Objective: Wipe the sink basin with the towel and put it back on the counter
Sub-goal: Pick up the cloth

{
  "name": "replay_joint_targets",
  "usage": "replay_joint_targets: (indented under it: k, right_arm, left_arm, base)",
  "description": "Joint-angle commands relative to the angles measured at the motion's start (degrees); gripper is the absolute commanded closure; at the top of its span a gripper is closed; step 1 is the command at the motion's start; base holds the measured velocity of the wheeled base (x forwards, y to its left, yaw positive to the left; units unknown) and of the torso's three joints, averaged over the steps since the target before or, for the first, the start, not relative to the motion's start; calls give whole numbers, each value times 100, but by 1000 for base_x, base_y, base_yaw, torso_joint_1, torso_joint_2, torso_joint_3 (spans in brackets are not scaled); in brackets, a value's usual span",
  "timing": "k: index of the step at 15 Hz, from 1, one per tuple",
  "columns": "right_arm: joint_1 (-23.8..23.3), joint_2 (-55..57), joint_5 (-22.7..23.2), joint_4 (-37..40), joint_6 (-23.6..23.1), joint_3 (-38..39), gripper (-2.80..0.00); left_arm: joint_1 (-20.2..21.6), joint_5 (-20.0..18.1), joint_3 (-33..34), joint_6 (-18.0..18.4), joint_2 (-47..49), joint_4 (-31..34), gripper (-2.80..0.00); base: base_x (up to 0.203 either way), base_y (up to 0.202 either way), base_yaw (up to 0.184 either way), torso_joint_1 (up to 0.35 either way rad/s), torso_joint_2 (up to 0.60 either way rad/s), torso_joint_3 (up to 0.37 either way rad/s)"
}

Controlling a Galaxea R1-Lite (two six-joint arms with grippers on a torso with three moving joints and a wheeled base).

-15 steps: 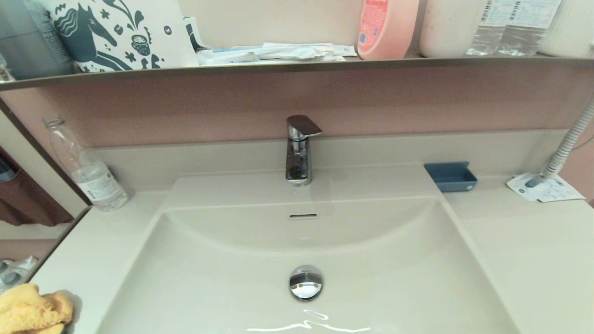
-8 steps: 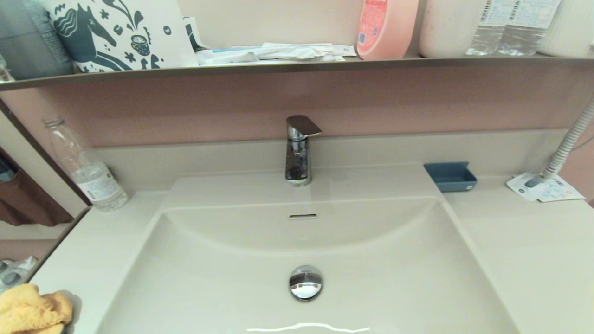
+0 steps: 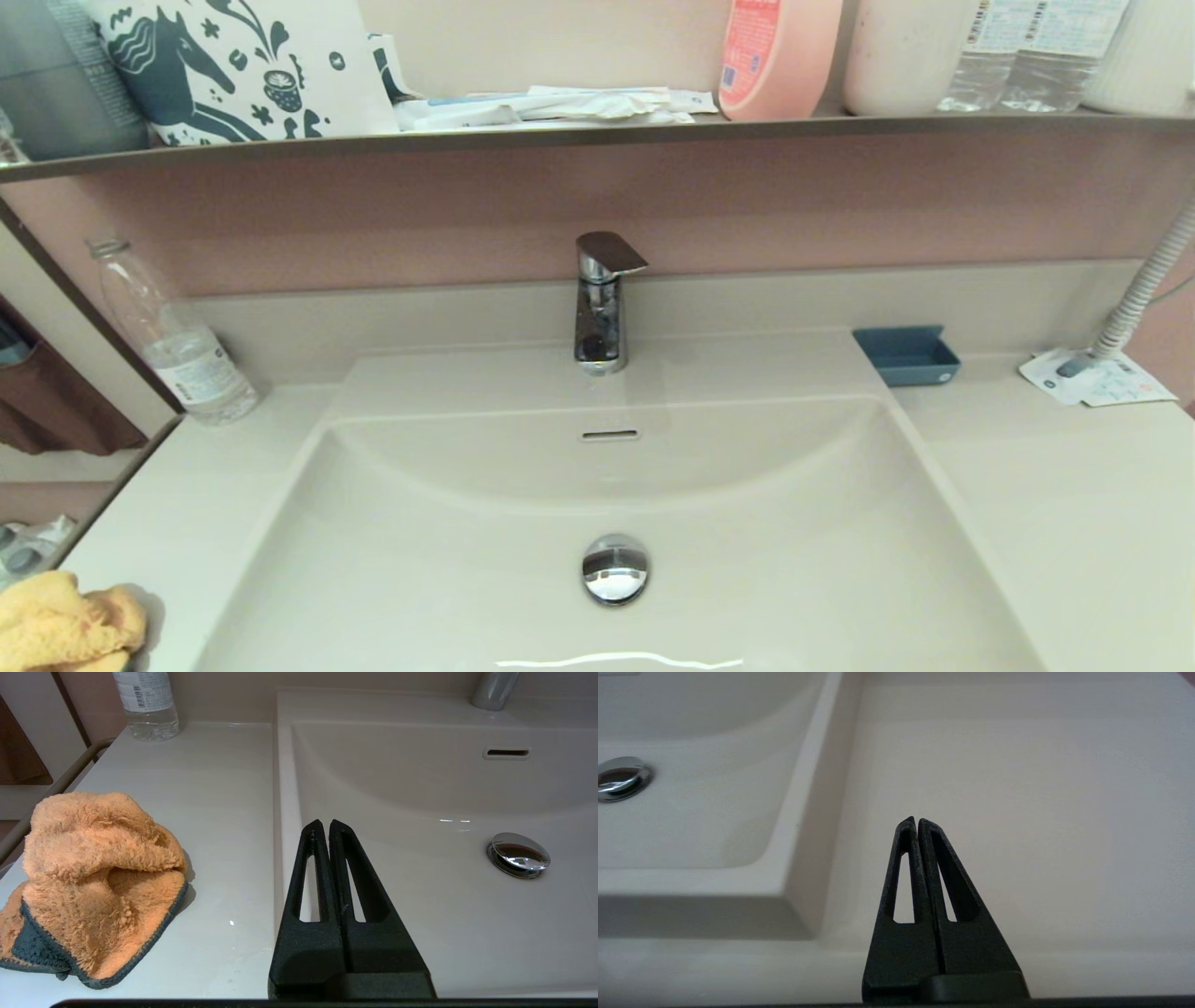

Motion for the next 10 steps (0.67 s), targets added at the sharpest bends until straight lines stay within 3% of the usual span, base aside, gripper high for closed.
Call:
replay_joint_targets:
  k: [1,4,10]
  right_arm:
    - [-1,5,-243,-21,-69,34,0]
    - [0,5,-532,-953,-131,419,0]
    - [-1,5,-531,-654,-56,427,0]
  left_arm:
    - [1,-2,0,-3,1,-6,0]
    - [1,-2,0,4,1,-6,0]
    - [1,-2,0,-5,1,-6,0]
  base:
    - [0,0,0,0,0,0]
    - [0,0,0,0,0,0]
    - [0,0,0,0,0,0]
